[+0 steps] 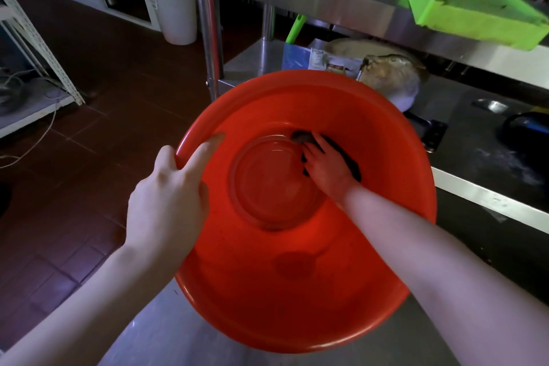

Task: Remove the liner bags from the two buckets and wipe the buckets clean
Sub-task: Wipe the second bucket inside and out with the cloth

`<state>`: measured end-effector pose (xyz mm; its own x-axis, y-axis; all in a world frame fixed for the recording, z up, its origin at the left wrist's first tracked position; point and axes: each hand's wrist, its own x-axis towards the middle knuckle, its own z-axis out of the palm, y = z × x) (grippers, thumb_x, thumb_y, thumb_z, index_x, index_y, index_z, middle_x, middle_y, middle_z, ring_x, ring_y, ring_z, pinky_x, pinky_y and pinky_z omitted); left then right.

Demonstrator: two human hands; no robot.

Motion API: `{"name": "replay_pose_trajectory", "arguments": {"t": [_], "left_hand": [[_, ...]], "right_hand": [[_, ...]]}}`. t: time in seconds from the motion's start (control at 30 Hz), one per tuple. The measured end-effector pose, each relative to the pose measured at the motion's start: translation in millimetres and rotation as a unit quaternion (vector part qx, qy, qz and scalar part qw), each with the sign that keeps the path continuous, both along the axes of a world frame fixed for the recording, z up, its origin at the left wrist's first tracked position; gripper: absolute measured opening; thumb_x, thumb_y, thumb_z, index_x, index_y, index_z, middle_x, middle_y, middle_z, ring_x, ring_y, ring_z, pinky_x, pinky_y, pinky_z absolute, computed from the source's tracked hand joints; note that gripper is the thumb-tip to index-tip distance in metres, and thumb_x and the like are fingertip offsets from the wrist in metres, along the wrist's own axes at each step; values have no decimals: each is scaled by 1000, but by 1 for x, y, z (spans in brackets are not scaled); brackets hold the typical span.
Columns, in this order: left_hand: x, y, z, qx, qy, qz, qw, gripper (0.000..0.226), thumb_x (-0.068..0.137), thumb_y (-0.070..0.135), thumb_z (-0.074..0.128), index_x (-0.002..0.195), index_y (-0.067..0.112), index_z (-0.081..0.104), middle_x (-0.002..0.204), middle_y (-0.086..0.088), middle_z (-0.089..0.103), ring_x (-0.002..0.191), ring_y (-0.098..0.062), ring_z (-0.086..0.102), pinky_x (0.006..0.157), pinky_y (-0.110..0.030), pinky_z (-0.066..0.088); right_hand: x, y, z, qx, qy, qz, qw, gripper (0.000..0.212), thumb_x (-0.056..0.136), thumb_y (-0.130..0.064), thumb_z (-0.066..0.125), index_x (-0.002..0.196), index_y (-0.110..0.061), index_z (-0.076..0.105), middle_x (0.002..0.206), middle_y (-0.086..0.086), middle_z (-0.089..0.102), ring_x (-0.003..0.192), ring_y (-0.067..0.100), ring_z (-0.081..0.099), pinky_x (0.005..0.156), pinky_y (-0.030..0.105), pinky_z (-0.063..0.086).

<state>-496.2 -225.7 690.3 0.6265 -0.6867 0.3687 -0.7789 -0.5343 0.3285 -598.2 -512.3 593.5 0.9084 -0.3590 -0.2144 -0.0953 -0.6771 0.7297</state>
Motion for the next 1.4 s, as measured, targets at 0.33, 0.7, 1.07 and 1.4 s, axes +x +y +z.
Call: {"name": "replay_pose_trajectory", "arguments": {"t": [0.33,0.7,1.07,1.4], "left_hand": [[10,0,-5,-5,-1,22,1000,71,85,7,60,144,41,41,81,-7,37,44,-22,33,47,-31,37],[15,19,-9,-3,54,51,997,74,88,10,52,145,50,27,84,-7,41,51,-20,39,51,-31,38],[-10,38,0,17,178,69,981,79,84,10,51,148,45,23,99,-10,41,79,-27,45,64,-35,39],[-15,32,24,-85,367,85,922,74,80,9,53,146,39,35,109,-8,53,66,-28,70,57,-37,61]], "right_hand": [[-16,29,-35,44,-23,-164,985,49,100,-28,31,147,-17,37,157,11,27,149,31,7,117,58,-9],[-30,131,0,525,-17,-217,823,32,96,-29,53,123,-14,58,128,12,60,116,29,56,94,35,43],[-127,151,115,601,-323,-128,720,16,95,-15,57,110,-19,61,102,-4,65,96,13,59,83,28,44],[-195,169,135,540,-592,-118,586,26,97,-23,56,121,-32,59,116,-19,64,111,-1,56,92,20,42]]}}
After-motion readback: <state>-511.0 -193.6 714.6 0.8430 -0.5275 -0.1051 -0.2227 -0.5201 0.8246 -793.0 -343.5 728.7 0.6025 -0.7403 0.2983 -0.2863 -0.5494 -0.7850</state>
